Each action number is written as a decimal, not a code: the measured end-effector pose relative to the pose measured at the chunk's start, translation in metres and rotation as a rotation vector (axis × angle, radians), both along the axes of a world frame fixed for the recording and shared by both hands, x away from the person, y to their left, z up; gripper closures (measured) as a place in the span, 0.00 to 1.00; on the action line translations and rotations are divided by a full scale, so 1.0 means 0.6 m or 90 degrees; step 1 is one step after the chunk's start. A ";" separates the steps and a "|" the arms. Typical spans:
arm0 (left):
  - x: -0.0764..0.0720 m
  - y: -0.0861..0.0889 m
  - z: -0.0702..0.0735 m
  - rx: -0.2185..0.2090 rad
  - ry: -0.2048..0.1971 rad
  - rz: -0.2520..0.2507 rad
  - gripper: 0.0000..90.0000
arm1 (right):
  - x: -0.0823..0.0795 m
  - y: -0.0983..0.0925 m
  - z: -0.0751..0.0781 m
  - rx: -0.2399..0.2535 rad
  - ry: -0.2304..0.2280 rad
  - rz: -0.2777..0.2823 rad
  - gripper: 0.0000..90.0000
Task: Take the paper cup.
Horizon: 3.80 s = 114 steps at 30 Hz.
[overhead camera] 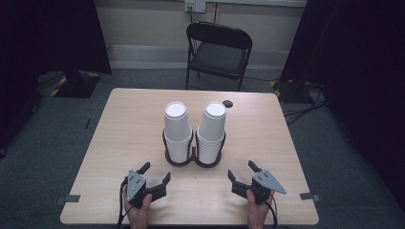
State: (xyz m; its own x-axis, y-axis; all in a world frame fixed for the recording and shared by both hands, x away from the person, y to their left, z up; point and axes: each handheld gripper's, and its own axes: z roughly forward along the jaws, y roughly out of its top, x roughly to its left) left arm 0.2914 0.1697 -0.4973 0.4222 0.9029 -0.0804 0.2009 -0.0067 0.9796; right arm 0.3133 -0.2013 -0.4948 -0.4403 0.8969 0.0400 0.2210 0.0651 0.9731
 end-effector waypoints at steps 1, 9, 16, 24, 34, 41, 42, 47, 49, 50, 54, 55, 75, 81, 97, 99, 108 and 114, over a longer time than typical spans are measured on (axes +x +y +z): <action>0.002 0.003 0.000 -0.002 0.003 -0.002 0.18 | -0.001 0.000 0.000 -0.001 -0.002 0.002 0.15; 0.011 0.004 0.004 -0.007 0.023 -0.032 0.18 | 0.001 -0.002 0.000 0.006 0.006 0.008 0.16; 0.014 -0.010 0.020 0.001 0.033 -0.065 0.19 | 0.006 0.002 0.001 -0.009 0.027 0.009 0.15; 0.004 -0.028 0.041 0.012 0.035 -0.101 0.23 | 0.005 0.005 0.001 -0.018 0.024 0.001 0.15; 0.018 -0.044 0.069 0.031 0.037 -0.153 0.23 | 0.006 0.004 0.001 -0.016 0.029 0.002 0.15; 0.028 -0.064 0.091 0.051 0.036 -0.191 0.25 | 0.005 0.002 0.001 -0.008 0.025 0.000 0.16; 0.029 -0.066 0.094 0.053 0.036 -0.195 0.25 | 0.005 0.002 0.001 -0.010 0.026 0.002 0.16; 0.035 -0.081 0.108 0.046 0.034 -0.222 0.26 | 0.005 0.003 0.001 -0.010 0.025 0.004 0.16; 0.037 -0.085 0.114 0.056 0.024 -0.228 0.22 | 0.005 0.003 0.001 -0.010 0.024 0.003 0.16; 0.038 -0.087 0.117 0.057 0.025 -0.232 0.20 | 0.005 0.002 0.001 -0.010 0.026 0.005 0.16; 0.042 -0.089 0.128 0.049 0.015 -0.255 0.19 | 0.005 0.003 0.001 -0.010 0.024 0.009 0.16; 0.044 -0.089 0.130 0.052 0.013 -0.258 0.19 | 0.005 0.002 0.001 -0.010 0.023 0.010 0.16; 0.078 -0.122 0.176 0.069 0.007 -0.277 0.30 | 0.005 0.002 0.001 -0.008 0.027 0.011 0.17; 0.086 -0.137 0.200 0.069 -0.011 -0.280 0.28 | 0.005 0.001 0.001 -0.004 0.027 0.012 0.17; 0.120 -0.161 0.239 0.068 -0.007 -0.297 0.23 | 0.005 0.001 0.001 -0.005 0.027 0.016 0.17; 0.125 -0.164 0.244 0.076 -0.002 -0.295 0.23 | 0.005 0.001 0.001 -0.005 0.027 0.017 0.17; 0.141 -0.177 0.261 0.086 -0.011 -0.272 0.22 | 0.006 0.001 0.001 -0.004 0.030 0.019 0.17; 0.152 -0.180 0.275 0.081 -0.017 -0.259 0.22 | 0.006 0.001 0.001 -0.005 0.030 0.019 0.17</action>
